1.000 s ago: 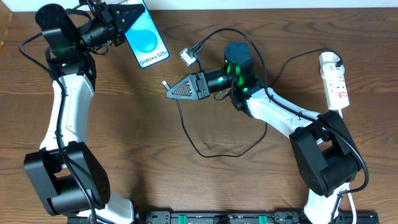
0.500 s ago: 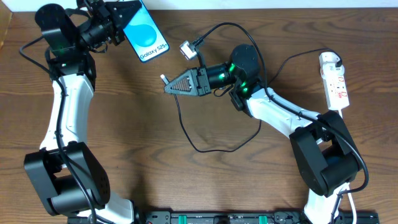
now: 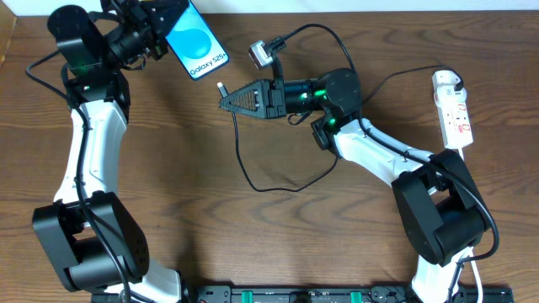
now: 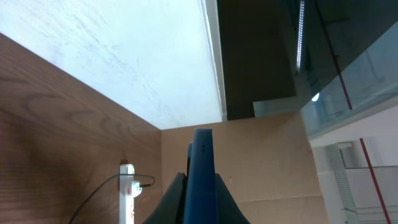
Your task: Plug charger to phone and switch on socket
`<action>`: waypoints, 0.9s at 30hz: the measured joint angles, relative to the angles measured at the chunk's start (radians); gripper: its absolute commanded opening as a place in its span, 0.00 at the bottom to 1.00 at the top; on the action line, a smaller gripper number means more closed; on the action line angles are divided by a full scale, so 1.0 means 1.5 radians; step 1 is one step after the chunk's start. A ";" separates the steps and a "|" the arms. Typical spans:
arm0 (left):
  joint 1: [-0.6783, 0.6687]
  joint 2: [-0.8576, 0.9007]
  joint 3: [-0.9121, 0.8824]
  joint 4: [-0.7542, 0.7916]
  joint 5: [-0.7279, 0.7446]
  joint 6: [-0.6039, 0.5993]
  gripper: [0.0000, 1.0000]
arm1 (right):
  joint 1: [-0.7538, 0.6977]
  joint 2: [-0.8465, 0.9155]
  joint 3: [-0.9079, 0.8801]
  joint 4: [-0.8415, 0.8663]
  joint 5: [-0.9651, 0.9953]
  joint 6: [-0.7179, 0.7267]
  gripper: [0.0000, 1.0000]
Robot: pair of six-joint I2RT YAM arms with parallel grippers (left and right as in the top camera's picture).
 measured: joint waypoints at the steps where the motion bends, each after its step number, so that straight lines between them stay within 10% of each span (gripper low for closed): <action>1: 0.000 0.000 0.000 0.000 0.000 0.000 0.07 | 0.000 0.000 0.000 -0.001 0.003 0.005 0.01; 27: -0.029 0.000 0.000 0.000 0.045 0.000 0.07 | -0.002 0.000 0.000 -0.001 0.013 0.023 0.01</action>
